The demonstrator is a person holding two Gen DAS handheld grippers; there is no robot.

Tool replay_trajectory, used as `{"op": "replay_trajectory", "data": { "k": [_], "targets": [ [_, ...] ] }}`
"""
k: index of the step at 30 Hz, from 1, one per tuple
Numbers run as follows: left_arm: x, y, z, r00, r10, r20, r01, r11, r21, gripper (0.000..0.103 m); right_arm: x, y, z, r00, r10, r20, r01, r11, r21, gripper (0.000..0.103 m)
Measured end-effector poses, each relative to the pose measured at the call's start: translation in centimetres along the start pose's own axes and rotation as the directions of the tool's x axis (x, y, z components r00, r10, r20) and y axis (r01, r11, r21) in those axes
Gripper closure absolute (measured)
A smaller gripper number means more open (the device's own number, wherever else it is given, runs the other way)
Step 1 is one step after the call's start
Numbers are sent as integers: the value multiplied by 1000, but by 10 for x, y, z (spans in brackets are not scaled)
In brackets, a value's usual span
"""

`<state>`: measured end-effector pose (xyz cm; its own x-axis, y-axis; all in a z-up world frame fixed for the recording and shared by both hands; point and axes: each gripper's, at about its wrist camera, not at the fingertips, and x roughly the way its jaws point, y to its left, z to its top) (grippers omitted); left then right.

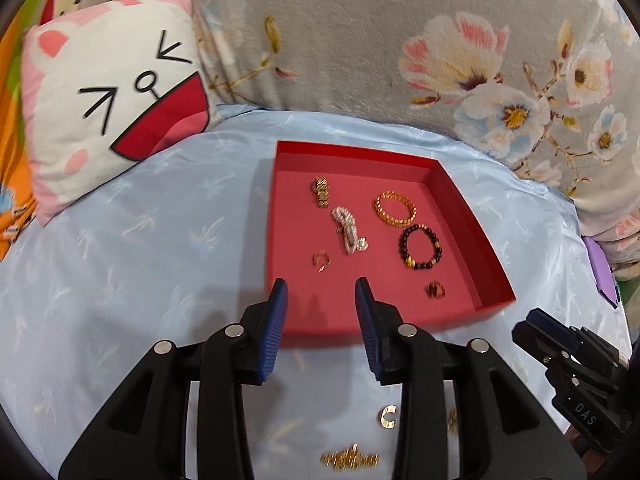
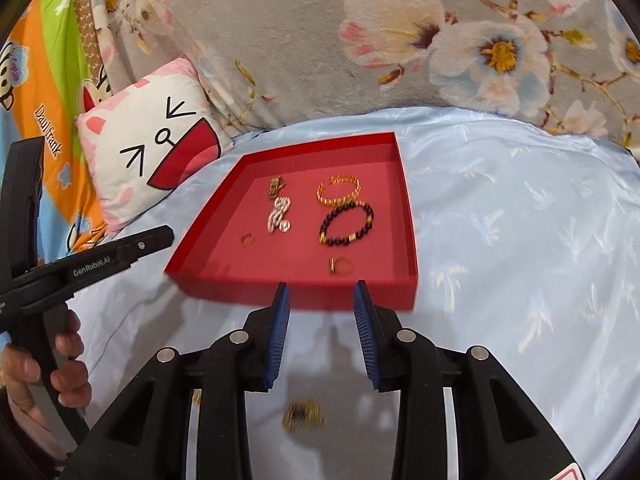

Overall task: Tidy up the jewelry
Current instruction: 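Move the left tool to the gold link chain and close on it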

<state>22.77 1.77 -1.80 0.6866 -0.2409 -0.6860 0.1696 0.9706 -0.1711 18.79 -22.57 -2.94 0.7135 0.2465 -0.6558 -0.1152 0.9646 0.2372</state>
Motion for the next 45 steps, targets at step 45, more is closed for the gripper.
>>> {"op": "replay_trajectory", "data": {
  "k": [45],
  "targets": [
    [0,-33,-120,991,-1,-132,13,996,85,98,-30,7,-96,992,-16,-121,22,998,51,70]
  ]
}}
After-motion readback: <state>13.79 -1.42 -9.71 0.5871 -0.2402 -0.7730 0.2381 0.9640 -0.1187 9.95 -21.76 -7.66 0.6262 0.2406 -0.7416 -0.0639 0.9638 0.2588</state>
